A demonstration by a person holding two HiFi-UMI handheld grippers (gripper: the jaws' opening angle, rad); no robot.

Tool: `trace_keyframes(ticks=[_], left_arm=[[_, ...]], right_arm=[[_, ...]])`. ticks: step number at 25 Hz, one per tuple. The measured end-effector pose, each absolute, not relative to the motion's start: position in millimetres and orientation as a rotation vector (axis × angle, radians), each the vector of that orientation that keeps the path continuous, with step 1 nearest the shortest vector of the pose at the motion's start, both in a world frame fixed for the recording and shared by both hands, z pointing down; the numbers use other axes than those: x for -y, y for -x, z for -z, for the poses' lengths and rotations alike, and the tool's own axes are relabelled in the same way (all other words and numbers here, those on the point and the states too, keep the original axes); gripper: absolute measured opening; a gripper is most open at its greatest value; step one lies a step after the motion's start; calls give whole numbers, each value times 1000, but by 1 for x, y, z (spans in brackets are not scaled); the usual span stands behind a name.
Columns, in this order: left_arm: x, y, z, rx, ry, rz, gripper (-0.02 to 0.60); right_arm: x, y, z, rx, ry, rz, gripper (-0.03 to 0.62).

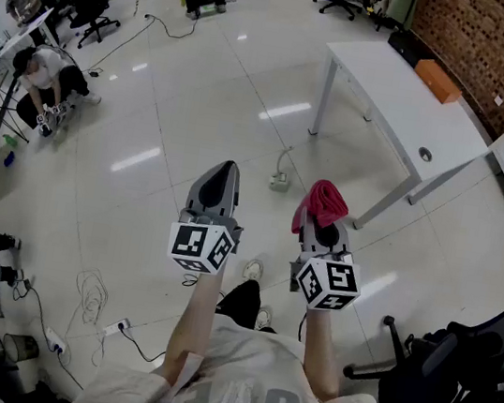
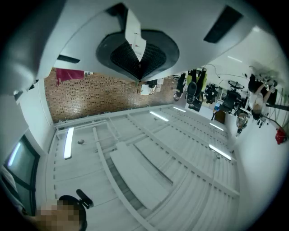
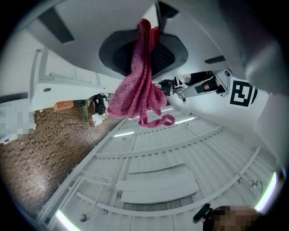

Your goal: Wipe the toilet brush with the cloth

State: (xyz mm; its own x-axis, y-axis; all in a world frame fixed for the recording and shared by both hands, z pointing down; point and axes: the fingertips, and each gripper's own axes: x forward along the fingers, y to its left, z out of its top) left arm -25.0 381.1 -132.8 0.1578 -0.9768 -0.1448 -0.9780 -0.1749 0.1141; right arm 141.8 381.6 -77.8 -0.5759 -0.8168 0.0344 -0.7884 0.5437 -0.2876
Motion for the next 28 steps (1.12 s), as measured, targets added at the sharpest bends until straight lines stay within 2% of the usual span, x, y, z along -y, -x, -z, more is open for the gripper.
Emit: trace_keyframes(ticks=[7,12,24,28], left_arm=[[-318,45,110,-2051,2358,-296,3],[-234,68,105,-2063,2374,-339,3],[0,148,123,-1930,2486,-278,3],[58,144,112,-1852,2530,-179,3]], right_arm=[[-323,-136,59,-2682,1398,411,32],[-245,-126,58,-2676,1438,404,31],[-27,-31,77,-2651,1461,409,31],[33,-18,71,-2583,1498,455,31]])
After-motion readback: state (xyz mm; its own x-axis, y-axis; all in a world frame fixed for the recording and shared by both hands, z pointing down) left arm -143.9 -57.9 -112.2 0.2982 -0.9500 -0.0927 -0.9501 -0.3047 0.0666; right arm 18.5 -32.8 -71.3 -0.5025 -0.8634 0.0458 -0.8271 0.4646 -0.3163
